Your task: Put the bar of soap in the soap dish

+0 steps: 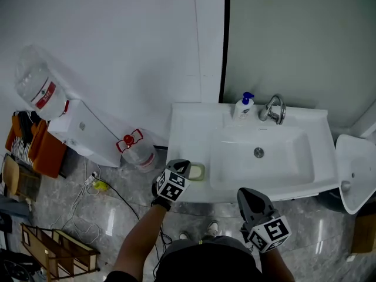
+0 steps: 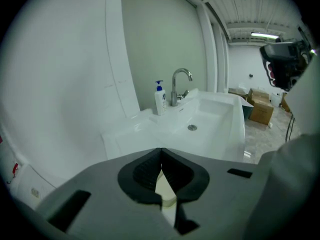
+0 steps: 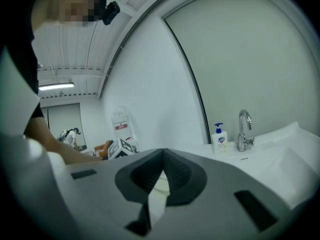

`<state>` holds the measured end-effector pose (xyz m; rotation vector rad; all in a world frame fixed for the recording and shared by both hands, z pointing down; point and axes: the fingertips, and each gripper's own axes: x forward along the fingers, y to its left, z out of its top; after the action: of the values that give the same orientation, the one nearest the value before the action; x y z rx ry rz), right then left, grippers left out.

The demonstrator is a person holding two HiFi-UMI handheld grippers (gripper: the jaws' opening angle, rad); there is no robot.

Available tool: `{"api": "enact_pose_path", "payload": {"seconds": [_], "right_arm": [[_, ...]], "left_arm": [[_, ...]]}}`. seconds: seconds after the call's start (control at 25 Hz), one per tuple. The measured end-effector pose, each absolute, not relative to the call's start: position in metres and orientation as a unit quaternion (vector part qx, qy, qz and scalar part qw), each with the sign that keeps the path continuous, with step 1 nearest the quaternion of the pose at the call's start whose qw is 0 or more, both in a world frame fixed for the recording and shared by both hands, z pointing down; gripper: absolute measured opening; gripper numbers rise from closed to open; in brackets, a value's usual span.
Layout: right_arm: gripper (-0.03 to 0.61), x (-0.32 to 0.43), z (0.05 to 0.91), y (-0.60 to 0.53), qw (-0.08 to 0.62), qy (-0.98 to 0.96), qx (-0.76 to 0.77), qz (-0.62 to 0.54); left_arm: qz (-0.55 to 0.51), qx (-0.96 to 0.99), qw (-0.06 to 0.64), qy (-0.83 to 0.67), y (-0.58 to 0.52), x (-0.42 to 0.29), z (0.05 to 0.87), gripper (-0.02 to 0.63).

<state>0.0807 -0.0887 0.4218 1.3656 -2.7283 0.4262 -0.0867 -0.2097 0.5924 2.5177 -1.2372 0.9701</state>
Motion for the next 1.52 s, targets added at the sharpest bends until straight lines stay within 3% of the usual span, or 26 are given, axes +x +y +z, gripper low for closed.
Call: {"api": "enact_pose_path", "payload": {"seconds": [0.68,1.52], "right_arm": [[0.011,0.107,0.401,-0.120,0.041,-0.865,0.491,0.098],[0.011,0.129,0.393,-0.127,0.053,-0.837,0.538,0.079]], "left_arm": [[0.168,0.846,0.040,-0.505,-0.170,-0.146,0.435,0.021],[0.035,0.835,-0.012,-0.549,-0.091,-0.203,0.342,0.021]]}}
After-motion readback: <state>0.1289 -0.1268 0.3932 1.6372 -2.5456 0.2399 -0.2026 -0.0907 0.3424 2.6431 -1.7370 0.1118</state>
